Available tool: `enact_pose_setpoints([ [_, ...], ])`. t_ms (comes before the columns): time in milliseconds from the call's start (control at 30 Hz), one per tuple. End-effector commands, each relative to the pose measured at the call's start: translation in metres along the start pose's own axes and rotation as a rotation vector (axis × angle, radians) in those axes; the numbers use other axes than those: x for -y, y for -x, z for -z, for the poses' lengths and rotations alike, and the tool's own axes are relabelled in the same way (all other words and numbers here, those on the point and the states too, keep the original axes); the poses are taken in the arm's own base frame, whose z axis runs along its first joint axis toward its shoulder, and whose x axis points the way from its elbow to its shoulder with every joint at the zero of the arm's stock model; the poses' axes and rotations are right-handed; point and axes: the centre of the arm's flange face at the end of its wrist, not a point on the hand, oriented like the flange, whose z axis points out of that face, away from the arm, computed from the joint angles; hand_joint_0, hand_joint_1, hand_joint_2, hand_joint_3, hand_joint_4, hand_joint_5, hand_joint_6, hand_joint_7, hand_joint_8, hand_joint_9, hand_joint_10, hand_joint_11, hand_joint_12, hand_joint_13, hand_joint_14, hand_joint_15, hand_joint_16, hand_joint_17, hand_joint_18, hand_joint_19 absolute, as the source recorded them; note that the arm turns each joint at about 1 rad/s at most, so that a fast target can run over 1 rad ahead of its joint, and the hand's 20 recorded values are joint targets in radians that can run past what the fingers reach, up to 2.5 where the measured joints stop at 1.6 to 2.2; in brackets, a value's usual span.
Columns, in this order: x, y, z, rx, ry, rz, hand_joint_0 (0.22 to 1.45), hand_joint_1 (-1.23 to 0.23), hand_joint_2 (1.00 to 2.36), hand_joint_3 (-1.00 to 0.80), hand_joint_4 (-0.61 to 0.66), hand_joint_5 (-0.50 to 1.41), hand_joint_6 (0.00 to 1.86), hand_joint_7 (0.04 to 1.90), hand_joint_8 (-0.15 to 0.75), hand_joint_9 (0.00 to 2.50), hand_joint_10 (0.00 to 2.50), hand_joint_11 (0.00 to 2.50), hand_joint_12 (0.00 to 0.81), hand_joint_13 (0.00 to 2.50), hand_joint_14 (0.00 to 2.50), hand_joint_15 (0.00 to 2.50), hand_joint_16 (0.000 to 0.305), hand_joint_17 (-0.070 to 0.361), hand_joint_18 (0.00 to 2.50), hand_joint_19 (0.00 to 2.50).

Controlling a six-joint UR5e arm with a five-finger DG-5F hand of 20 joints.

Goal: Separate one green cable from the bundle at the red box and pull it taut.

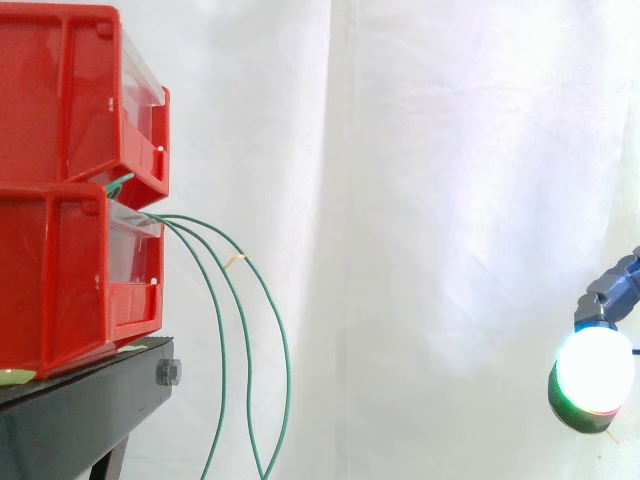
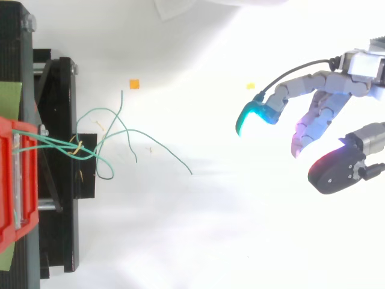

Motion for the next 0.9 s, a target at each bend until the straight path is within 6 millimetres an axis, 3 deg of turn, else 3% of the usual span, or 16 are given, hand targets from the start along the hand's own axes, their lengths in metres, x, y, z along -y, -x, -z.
enact_pose_setpoints([
  [0, 0.0003, 0.0005, -0.0002, 0.001, 0.0, 0.0, 0.49, -0.36, 1.0, -0.5, 0.25, -0.15, 0.5, 0.72, 0.285, 1.07, 0.02, 0.63, 0.366, 0.93, 0.02, 0.6, 0.051, 0.115, 0.81, 0.7],
  [133, 0.0003, 0.0003, -0.0002, 0.0, 0.001, 0.0, 0.48, -0.29, 1.0, -0.5, 0.25, -0.16, 0.5, 0.72, 0.279, 1.05, 0.02, 0.61, 0.36, 0.89, 0.02, 0.59, 0.053, 0.119, 0.8, 0.69],
  [867, 0.0003, 0.0005, -0.0002, 0.001, 0.0, 0.0, 0.48, -0.23, 1.0, -0.5, 0.25, -0.16, 0.5, 0.72, 0.286, 1.07, 0.02, 0.62, 0.366, 0.94, 0.02, 0.6, 0.053, 0.118, 0.83, 0.69],
])
